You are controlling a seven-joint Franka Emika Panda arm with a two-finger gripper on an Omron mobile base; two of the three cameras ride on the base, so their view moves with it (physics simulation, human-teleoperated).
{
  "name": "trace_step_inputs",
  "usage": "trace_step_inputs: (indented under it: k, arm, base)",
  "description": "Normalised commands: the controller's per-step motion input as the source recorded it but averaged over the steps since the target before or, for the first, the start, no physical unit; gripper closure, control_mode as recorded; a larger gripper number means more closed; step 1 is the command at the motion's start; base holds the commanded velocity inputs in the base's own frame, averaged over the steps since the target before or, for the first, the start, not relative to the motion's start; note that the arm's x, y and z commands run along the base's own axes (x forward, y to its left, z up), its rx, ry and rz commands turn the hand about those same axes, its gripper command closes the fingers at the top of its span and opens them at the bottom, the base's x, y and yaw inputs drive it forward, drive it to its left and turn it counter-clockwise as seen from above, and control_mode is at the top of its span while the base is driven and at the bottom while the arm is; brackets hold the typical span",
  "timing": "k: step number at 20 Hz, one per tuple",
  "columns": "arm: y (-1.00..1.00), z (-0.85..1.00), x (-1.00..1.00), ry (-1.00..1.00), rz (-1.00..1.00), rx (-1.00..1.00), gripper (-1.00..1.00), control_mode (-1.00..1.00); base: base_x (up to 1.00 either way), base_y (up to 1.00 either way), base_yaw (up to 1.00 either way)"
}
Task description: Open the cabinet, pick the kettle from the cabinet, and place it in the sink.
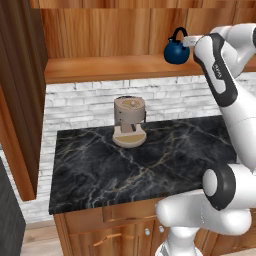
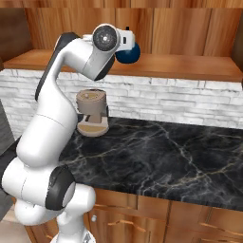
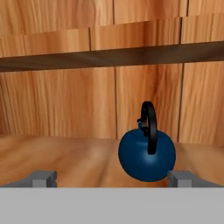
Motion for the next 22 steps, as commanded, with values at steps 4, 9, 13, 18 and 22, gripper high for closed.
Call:
trace_step_inputs:
  k: [4,9,13,18,22]
  arm:
    - [-0.05,0.0,0.21,0.0,0.0,-0.03,-1.0,-1.0]
    - [-0.12,0.0,0.2,0.0,0.0,-0.02,-1.0,-1.0]
    - [-0.12,0.0,0.18,0.0,0.0,0.0,-1.0,-1.0]
    - [-0.01,-0.05,0.13,0.0,0.0,0.0,-1.0,-1.0]
    - [0.01,-0.06,0.15,0.0,0.0,0.0,-1.0,-1.0]
  base:
    - [0.0,0.0,0.0]
    - [0.0,0.0,0.0]
    - [0.0,0.0,0.0]
    - [0.0,0.0,0.0]
    - [0.0,0.0,0.0]
